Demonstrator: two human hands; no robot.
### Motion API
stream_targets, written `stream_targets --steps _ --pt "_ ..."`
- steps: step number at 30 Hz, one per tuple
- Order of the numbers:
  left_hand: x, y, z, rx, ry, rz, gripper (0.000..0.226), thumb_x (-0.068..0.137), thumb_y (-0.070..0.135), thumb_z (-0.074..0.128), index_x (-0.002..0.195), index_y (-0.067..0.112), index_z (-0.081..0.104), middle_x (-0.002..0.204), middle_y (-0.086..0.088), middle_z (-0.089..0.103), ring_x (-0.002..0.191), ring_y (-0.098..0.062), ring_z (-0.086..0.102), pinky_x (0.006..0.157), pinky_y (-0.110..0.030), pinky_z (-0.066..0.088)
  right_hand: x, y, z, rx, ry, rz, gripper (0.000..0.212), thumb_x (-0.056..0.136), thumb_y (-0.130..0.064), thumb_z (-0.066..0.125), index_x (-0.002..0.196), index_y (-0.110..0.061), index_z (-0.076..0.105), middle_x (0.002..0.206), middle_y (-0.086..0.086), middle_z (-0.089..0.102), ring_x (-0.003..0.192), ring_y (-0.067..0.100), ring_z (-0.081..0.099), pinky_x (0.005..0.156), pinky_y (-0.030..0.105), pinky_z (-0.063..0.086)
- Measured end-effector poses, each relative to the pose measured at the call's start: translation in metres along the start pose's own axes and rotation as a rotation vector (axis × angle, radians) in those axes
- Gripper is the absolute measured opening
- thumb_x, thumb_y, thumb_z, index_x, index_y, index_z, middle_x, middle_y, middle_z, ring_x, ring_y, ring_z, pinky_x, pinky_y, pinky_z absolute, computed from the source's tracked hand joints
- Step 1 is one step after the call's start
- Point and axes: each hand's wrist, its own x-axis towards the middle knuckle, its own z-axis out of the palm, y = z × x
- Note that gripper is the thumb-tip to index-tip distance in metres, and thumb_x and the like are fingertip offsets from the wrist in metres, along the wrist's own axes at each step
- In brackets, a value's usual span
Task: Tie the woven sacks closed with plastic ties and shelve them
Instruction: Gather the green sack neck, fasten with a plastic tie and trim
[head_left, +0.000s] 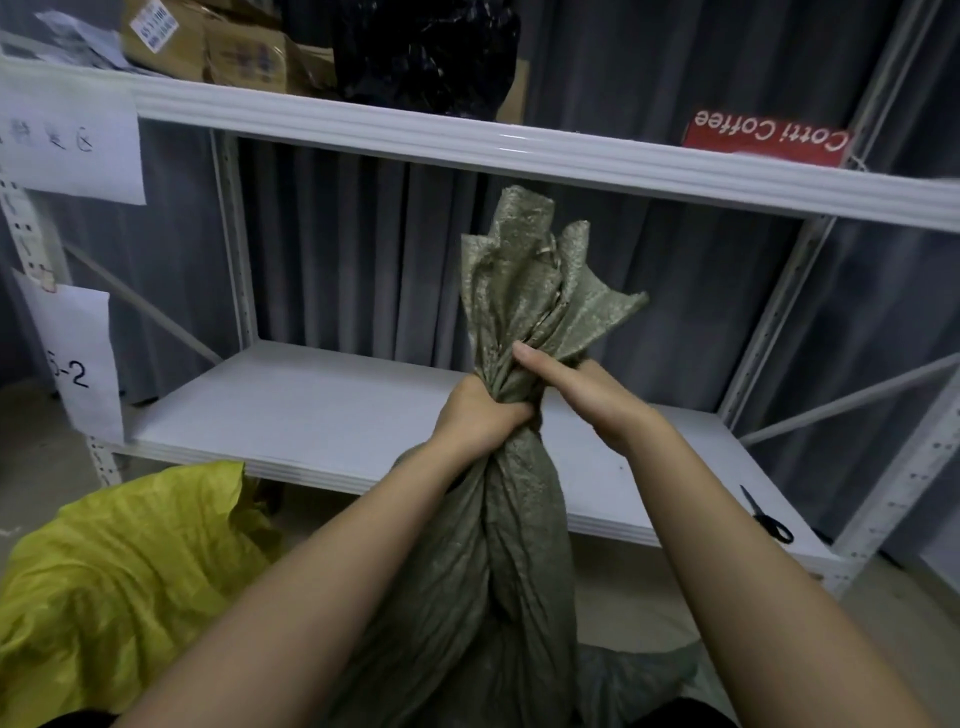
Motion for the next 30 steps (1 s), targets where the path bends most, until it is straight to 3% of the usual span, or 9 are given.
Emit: stream_targets --steps 5,9,11,15,19,22,24,26,30 --pt "0.014 0.0 -0.012 0.29 0.098 -0.045 0.028 0.07 0.033 0.062 0.097 0.026 0.063 0.092 -0.001 0.068 0.09 -0.027 0.062 0.079 -0.036 0.052 -0.012 0.039 -0.007 -0.237 0.314 0.028 0.066 0.073 -0.056 0.07 0.115 -0.016 0.039 0.113 -0.001 0.048 0.101 0.015 0.051 0.076 0.027 0.043" --pt "0.016 0.002 -0.016 0.462 0.114 0.001 0.026 0.075 0.025 0.059 0.101 0.022 0.057 0.091 -0.001 0.064 0.089 -0.029 0.06 0.07 -0.03 0.044 -0.016 0.054 0.0 -1.032 0.691 -0.708 0.036 0.075 -0.011 0.066 0.107 -0.009 0.051 0.112 0.008 0.049 0.105 0.029 0.049 0.083 0.038 0.043" --pt "0.014 0.005 -0.015 0.561 0.084 0.053 0.026 0.077 0.023 0.057 0.103 0.023 0.055 0.091 -0.001 0.064 0.086 -0.029 0.06 0.067 -0.03 0.043 -0.007 0.056 0.004 -1.345 0.569 -0.884 0.064 0.07 -0.011 0.066 0.131 -0.012 0.045 0.139 0.011 0.037 0.131 0.031 0.032 0.109 0.044 0.023" --pt "0.01 0.005 -0.016 0.697 -0.023 0.154 0.03 0.074 0.021 0.061 0.102 0.016 0.055 0.089 -0.002 0.064 0.084 -0.026 0.061 0.063 -0.033 0.047 0.018 0.054 0.012 -1.841 0.409 -0.726 0.107 0.061 -0.039 0.08 0.148 -0.021 0.021 0.156 0.01 0.017 0.143 0.03 0.008 0.113 0.054 -0.004" --pt "0.007 -0.002 -0.029 0.316 -0.229 0.092 0.033 0.067 0.019 0.072 0.097 0.01 0.061 0.093 -0.011 0.069 0.088 -0.027 0.066 0.078 -0.045 0.055 0.034 0.041 0.013 -1.944 0.421 -0.871 0.049 0.073 -0.022 0.069 0.117 -0.018 0.047 0.153 0.01 0.03 0.142 0.032 0.018 0.113 0.057 -0.001" --pt "0.002 -0.011 -0.044 0.144 -0.314 0.002 0.086 0.06 0.042 0.084 0.132 0.015 0.046 0.123 -0.004 0.062 0.109 -0.018 0.061 0.096 -0.042 0.05 0.04 0.026 0.019 -2.012 0.293 -0.97 0.008 0.079 -0.011 0.059 0.087 -0.014 0.056 0.123 0.011 0.062 0.131 0.033 0.043 0.112 0.058 0.02" --pt "-0.004 -0.022 -0.053 0.228 -0.247 -0.039 0.125 0.048 0.063 0.081 0.148 0.028 0.015 0.147 0.0 0.038 0.131 -0.019 0.042 0.109 -0.044 0.037 0.041 0.011 0.024 -2.034 0.219 -0.937 0.009 0.074 -0.007 0.065 0.073 -0.013 0.058 0.075 0.007 0.068 0.105 0.033 0.063 0.108 0.059 0.031" --pt "-0.01 -0.036 -0.059 0.289 -0.19 -0.08 0.145 0.036 0.076 0.074 0.149 0.03 -0.006 0.156 0.002 0.016 0.142 -0.02 0.023 0.114 -0.047 0.026 0.044 -0.004 0.03 -2.043 0.183 -0.896 0.014 0.069 -0.006 0.069 0.069 -0.013 0.058 0.057 0.004 0.06 0.082 0.03 0.063 0.107 0.06 0.03" --pt "-0.024 -0.05 -0.043 0.2 -0.119 -0.118 0.152 0.029 0.079 0.07 0.147 0.032 -0.013 0.157 0.003 0.012 0.144 -0.02 0.016 0.116 -0.046 0.022 0.051 -0.027 0.048 -2.082 0.08 -0.799 0.015 0.087 -0.007 0.054 0.1 -0.011 0.059 0.084 0.005 0.067 0.103 0.032 0.054 0.113 0.062 0.008"
